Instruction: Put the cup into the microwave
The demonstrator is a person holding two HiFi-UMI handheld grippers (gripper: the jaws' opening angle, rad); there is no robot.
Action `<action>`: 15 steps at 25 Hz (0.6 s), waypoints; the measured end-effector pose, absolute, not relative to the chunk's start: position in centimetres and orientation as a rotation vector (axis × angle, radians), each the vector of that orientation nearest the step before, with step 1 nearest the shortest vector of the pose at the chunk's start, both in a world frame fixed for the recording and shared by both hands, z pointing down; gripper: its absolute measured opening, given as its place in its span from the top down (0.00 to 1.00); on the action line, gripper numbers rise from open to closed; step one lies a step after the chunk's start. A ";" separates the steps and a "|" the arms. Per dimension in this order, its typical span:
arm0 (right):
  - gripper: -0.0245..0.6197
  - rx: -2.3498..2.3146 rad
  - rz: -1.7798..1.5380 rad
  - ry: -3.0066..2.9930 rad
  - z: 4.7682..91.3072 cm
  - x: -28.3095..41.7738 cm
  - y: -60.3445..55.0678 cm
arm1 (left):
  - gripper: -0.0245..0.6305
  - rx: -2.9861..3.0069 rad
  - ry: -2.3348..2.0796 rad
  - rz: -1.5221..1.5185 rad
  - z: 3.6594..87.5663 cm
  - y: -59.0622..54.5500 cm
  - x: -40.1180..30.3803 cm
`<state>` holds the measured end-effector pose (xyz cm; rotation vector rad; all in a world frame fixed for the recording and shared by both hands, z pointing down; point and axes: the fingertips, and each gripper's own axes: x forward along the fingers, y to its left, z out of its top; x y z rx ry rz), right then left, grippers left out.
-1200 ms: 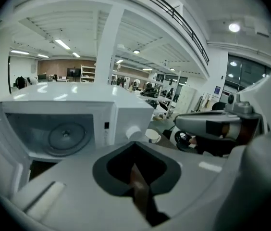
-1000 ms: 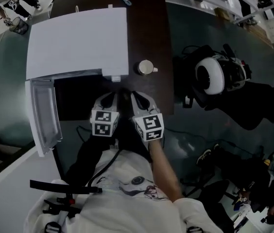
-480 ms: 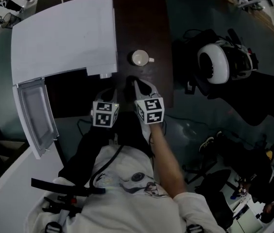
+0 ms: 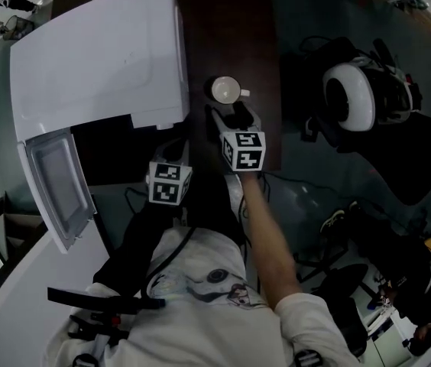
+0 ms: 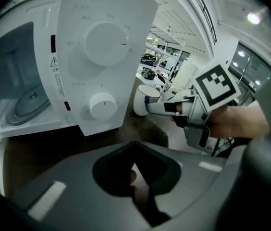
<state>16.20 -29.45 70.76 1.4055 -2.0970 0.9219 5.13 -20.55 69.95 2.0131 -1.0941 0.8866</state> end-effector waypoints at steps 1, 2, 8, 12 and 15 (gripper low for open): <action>0.46 1.421 0.932 -2.095 71.0 16.2 -30.0 | 0.96 2.011 -1.094 0.894 70.1 -20.5 5.0; 0.44 1.432 0.940 -2.096 71.1 16.2 -30.5 | 0.96 2.011 -1.094 0.899 70.2 -20.5 4.9; 0.35 1.456 0.933 -2.101 71.7 15.4 -32.7 | 0.96 2.007 -1.098 0.901 70.5 -20.8 4.6; 0.32 1.498 0.922 -2.079 72.0 15.2 -33.6 | 0.96 1.990 -1.098 0.907 70.6 -20.7 4.3; 0.32 1.526 0.909 -2.065 72.3 15.1 -34.3 | 0.96 1.982 -1.094 0.904 70.4 -20.6 4.3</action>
